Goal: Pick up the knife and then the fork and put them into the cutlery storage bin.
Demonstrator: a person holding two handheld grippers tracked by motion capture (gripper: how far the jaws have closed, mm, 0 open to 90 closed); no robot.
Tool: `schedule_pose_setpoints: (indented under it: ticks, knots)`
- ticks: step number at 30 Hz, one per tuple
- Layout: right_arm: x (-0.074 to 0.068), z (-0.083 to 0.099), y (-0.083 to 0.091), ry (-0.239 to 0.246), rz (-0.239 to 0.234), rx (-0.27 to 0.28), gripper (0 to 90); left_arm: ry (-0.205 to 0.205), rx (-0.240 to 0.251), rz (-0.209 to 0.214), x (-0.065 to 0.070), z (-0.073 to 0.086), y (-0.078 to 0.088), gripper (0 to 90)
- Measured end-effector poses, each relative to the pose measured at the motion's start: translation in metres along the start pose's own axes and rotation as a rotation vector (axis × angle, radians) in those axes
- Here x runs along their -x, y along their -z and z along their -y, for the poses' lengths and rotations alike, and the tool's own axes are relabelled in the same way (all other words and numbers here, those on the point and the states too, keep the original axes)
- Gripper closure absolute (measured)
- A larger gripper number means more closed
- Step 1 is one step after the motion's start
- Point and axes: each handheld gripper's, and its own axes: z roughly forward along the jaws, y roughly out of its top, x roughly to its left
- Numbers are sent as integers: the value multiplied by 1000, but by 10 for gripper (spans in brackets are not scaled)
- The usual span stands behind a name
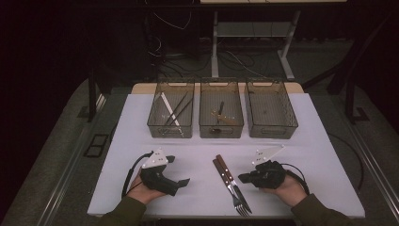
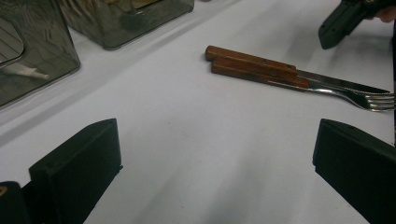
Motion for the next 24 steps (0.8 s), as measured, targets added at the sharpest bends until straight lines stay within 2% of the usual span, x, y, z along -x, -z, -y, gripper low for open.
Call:
schedule_pose_setpoints:
  ticks: [11, 13, 15, 24]
  knots:
    - [-27, -4, -25, 58, -66, -62, 898, -5, -3, 5, 0, -1, -2, 0]
    - [-29, -4, -29, 67, -70, -74, 898, -5, -2, 5, 0, -1, -2, 0]
    - [-29, -4, -32, 106, -61, -91, 898, -8, -3, 5, 0, -1, -2, 0]
    - [-36, -4, -40, 130, -62, -110, 898, -10, -8, 5, 0, -1, -2, 0]
